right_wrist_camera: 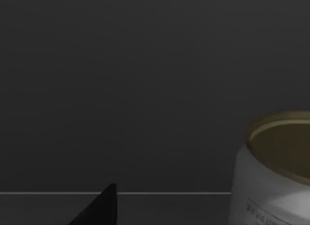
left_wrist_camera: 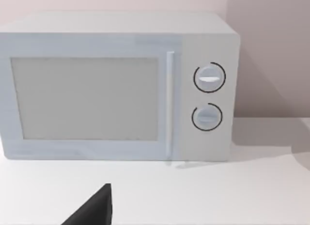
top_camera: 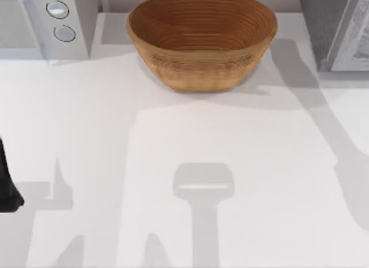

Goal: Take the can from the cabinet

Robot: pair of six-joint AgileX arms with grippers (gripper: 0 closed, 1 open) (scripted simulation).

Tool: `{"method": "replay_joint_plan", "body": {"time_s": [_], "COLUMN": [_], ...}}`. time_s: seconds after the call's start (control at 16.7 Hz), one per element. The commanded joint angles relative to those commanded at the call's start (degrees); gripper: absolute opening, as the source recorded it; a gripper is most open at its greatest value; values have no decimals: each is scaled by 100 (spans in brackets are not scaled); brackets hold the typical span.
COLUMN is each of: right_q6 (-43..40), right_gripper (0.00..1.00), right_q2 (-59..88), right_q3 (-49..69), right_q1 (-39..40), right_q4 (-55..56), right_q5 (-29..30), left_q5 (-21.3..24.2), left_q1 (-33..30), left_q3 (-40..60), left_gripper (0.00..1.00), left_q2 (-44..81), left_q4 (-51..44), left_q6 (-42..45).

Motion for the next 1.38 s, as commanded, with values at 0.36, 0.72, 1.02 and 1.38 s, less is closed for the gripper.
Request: {"method": "replay_joint_plan", "body": {"time_s": [0.36,0.72,1.02,1.38], "right_q6": [0,0,0,6], "right_gripper": [40,0,0,0], "right_q2": [0,0,0,-232], "right_q3": [0,0,0,-67], "right_q1": [0,0,0,173], "right_q4": [0,0,0,-160], "right_q5": [0,0,0,132], "left_q5": [0,0,0,0], "left_q1": [0,0,0,0], "left_q3": [0,0,0,0], "left_gripper": [100,100,100,100], "left_q2": [0,0,0,0], "left_q4": [0,0,0,0], "left_q6": [0,0,0,0]}}
